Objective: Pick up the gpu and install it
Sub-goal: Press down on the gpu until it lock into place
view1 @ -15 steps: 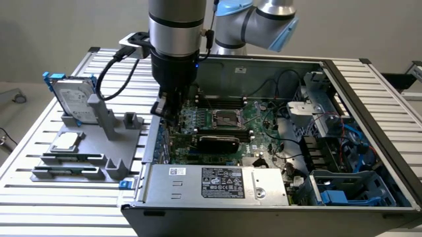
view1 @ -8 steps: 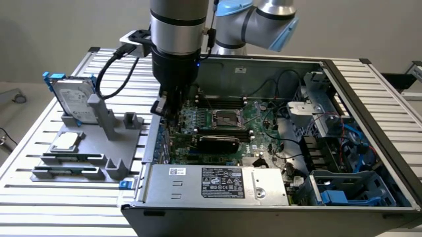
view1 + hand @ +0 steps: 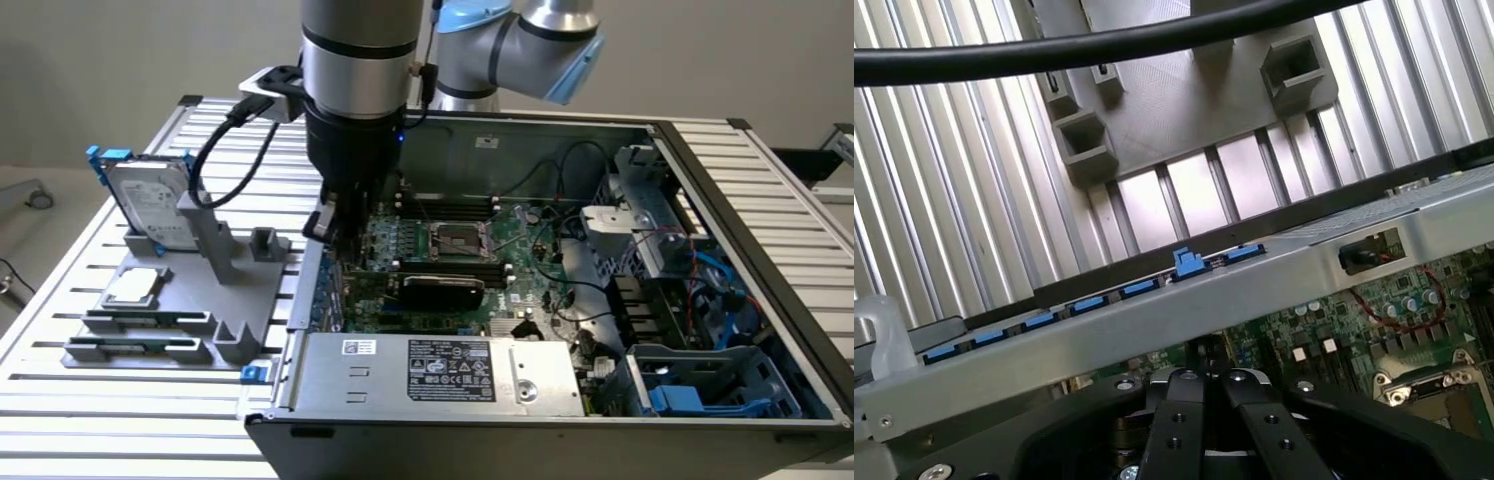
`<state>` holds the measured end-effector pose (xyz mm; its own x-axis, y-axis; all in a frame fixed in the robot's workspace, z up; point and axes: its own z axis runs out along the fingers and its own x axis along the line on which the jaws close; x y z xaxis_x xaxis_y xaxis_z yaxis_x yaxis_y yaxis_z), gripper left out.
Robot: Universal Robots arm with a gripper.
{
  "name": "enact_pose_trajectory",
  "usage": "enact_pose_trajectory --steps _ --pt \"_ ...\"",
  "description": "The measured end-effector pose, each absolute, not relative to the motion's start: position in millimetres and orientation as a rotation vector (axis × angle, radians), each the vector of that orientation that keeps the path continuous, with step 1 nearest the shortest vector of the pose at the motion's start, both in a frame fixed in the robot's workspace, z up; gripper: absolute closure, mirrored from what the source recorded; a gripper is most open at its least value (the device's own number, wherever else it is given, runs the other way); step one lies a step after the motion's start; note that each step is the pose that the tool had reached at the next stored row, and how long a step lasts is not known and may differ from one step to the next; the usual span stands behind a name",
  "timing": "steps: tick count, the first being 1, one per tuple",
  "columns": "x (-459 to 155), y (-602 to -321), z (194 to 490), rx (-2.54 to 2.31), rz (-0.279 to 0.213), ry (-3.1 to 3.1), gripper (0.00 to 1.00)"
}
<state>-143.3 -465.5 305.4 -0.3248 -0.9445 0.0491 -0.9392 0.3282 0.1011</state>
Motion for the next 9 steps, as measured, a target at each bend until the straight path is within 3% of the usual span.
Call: enact_pose_trajectory --steps 9 --pt "-143.3 -469.6 303.1 1.776 -0.081 -2.469 0.89"
